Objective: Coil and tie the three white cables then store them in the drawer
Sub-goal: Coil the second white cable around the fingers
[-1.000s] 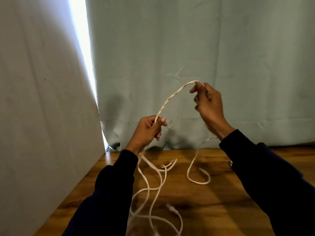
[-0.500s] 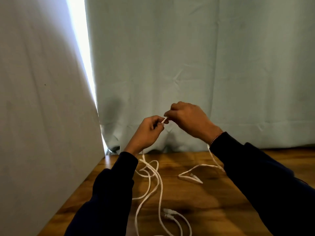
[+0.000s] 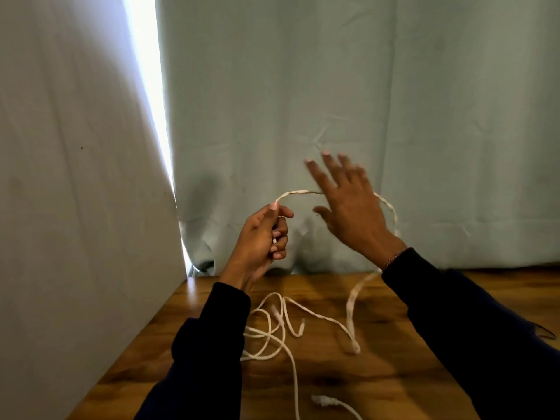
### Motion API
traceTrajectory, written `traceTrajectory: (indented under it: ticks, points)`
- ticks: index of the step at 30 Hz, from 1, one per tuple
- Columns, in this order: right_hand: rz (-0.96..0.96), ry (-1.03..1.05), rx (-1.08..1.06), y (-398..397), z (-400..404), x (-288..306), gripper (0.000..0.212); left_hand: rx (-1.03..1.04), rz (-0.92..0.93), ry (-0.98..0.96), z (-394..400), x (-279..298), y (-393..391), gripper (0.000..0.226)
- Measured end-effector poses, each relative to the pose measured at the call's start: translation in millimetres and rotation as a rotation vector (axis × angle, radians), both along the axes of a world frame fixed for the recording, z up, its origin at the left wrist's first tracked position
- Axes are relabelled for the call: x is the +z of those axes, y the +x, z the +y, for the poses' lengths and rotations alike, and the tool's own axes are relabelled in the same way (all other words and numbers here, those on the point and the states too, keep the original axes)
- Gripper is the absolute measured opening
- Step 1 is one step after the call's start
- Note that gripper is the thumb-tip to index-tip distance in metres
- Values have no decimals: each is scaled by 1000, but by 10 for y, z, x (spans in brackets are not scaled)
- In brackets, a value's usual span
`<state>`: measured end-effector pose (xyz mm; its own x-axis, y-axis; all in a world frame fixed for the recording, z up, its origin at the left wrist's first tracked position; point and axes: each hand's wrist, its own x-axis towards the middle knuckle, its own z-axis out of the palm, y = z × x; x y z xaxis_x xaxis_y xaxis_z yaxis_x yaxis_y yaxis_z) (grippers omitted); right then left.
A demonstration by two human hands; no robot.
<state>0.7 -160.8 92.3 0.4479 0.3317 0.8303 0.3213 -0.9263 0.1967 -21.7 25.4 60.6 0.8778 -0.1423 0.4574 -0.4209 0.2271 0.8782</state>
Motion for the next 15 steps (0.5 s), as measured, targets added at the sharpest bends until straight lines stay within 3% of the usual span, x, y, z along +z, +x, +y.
traceTrajectory:
  ticks: [2, 5, 9, 13, 15]
  points:
    - [-74, -187, 128, -37, 101, -55, 57, -53, 31, 24, -38, 19, -12, 41]
    - [-178, -120, 171, 34, 60, -24, 16, -182, 101, 16, -65, 30, -40, 50]
    - [-299, 47, 127, 156, -10, 27, 26, -257, 99, 3, -8, 15, -29, 66]
    - [-385, 387, 136, 197, -129, 109, 27, 104, -129, 339, 58, -30, -34, 21]
    - [-374, 432, 145, 206, -167, 107, 26, 193, -190, 407, 100, -37, -9, 14]
